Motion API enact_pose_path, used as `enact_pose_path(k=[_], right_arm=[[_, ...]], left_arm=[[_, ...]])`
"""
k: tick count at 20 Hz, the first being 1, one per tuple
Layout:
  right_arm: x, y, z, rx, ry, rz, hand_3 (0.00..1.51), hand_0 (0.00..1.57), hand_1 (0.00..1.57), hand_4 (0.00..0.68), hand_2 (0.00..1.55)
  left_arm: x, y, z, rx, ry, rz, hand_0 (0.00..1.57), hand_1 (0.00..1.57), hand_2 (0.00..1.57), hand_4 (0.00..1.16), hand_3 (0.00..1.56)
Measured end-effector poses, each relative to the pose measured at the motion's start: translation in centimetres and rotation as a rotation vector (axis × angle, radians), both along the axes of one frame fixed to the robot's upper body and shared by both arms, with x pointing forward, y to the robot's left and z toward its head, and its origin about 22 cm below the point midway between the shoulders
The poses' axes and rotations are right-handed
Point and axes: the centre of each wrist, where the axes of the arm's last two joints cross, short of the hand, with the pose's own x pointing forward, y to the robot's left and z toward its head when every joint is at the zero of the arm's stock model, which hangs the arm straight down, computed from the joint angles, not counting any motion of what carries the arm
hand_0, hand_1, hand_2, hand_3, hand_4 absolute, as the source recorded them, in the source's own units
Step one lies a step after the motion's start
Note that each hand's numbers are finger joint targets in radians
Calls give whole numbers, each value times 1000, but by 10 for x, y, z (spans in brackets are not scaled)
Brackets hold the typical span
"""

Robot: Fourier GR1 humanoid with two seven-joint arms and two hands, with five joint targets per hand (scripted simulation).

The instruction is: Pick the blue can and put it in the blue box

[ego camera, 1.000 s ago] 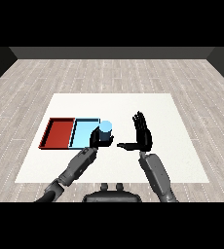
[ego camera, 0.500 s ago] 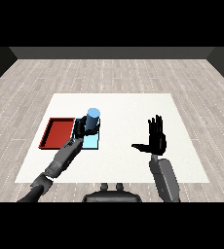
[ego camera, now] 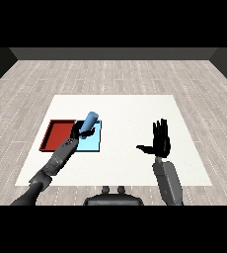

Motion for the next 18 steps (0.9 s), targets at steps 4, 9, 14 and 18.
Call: enact_pose_path(k=[4,9,14,18], right_arm=[[4,0,-6,8,12,-2,0,0,0,0,0],[11,-8,-16,5,33,-17,0,0,0,0,0],[10,-14,-23,-9,41,-27,0,0,0,0,0],[9,-14,-24,-4,34,-41,0,0,0,0,0]], left_arm=[[-6,7,-24,77,196,73,650,650,585,917,236],[-12,-1,-44,106,343,149,1377,1377,1203,757,0],[-9,2,-42,41,381,236,236,236,0,468,0],[-7,7,-41,45,426,218,0,0,0,0,0]])
